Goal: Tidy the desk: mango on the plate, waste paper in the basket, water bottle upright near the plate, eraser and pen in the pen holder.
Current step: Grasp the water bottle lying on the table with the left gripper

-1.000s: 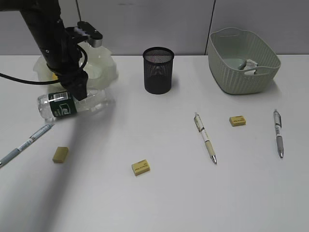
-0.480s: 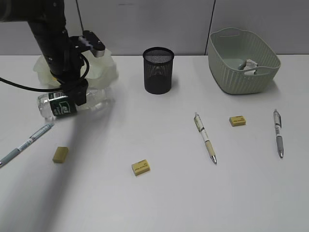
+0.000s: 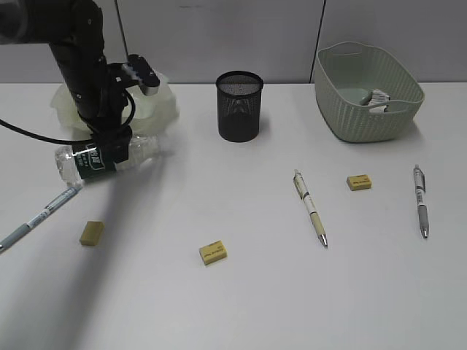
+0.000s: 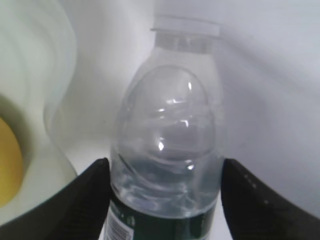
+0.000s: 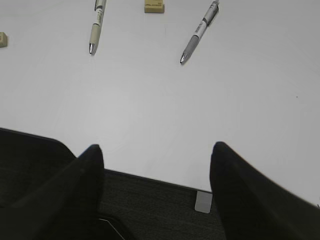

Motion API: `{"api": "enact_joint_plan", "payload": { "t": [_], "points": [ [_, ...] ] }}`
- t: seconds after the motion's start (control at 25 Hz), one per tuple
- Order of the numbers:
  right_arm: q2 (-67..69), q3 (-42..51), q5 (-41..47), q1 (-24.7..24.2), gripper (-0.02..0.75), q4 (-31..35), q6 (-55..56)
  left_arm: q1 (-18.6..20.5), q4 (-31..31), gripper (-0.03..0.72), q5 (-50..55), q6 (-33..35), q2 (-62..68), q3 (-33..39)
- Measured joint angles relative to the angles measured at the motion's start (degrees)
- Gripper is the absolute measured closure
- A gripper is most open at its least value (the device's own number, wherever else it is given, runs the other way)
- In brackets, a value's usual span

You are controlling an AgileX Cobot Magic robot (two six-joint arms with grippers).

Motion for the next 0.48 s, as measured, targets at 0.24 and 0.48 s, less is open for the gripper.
{"api": "enact_joint_plan", "payload": {
  "t": [0.24,0.48],
  "points": [
    [0.0,0.0,-0.1,0.0,0.214,0.0,0.0,0.0,-0.1,0.165,0.1,0.2,0.2,0.0],
    [0.0,0.0,-0.3,0.0,0.214,0.0,0.0,0.0,-1.4,0.084,1.3,0.2,2.8,0.3]
  ]
}}
